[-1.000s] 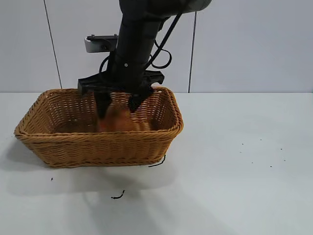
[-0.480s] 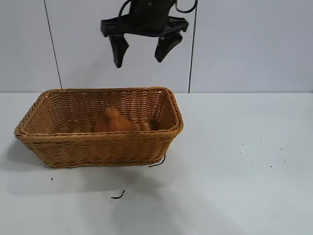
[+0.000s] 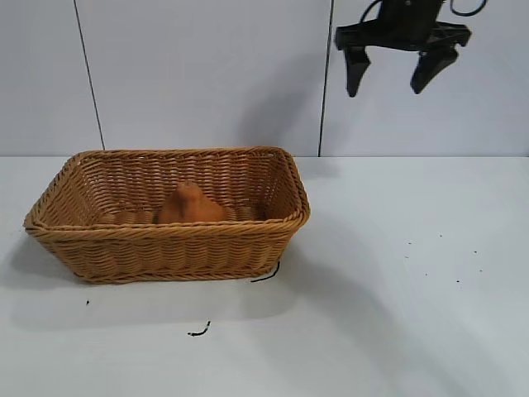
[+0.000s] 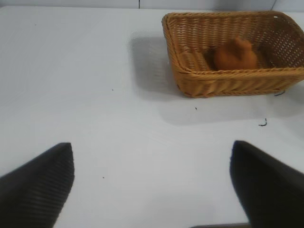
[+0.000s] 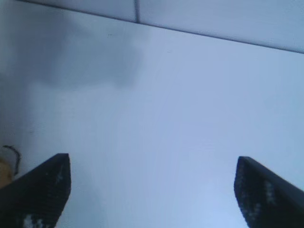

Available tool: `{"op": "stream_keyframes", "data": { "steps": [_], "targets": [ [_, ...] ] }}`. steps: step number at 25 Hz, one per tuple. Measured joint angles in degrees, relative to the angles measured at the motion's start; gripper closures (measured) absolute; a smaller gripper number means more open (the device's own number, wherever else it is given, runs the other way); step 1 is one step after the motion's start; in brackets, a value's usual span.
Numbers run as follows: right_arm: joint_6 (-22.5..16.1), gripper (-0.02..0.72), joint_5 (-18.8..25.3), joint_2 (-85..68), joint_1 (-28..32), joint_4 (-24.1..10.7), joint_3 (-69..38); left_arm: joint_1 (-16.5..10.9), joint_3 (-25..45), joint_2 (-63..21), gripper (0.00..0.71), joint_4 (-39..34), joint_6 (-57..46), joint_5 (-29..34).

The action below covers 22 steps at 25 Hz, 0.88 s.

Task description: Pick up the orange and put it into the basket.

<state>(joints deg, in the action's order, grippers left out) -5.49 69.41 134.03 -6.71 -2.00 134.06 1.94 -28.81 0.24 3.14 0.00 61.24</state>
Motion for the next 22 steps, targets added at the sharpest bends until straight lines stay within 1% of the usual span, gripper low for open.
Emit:
{"op": "stream_keyframes", "data": {
  "steps": [2, 6, 10, 13, 22],
  "targets": [
    [-0.1, 0.036, 0.0, 0.0, 2.0, 0.3, 0.0, 0.0, 0.0, 0.0, 0.071, 0.0, 0.0, 0.0],
    [-0.2, 0.036, 0.0, -0.1, 3.2, 0.6, -0.2, 0.0, 0.0, 0.0, 0.071, 0.0, 0.0, 0.1],
    [-0.2, 0.036, -0.1, -2.4, 3.3, 0.8, -5.8, 0.0, 0.0, 0.0, 0.071, 0.0, 0.0, 0.1],
    [-0.2, 0.036, -0.1, -6.7, 3.3, 0.8, -14.8, 0.0, 0.0, 0.0, 0.071, 0.0, 0.0, 0.1],
    [1.5, 0.036, 0.0, -29.9, 3.3, 0.8, -50.9, 0.0, 0.0, 0.0, 0.071, 0.0, 0.0, 0.1]
  ]
}}
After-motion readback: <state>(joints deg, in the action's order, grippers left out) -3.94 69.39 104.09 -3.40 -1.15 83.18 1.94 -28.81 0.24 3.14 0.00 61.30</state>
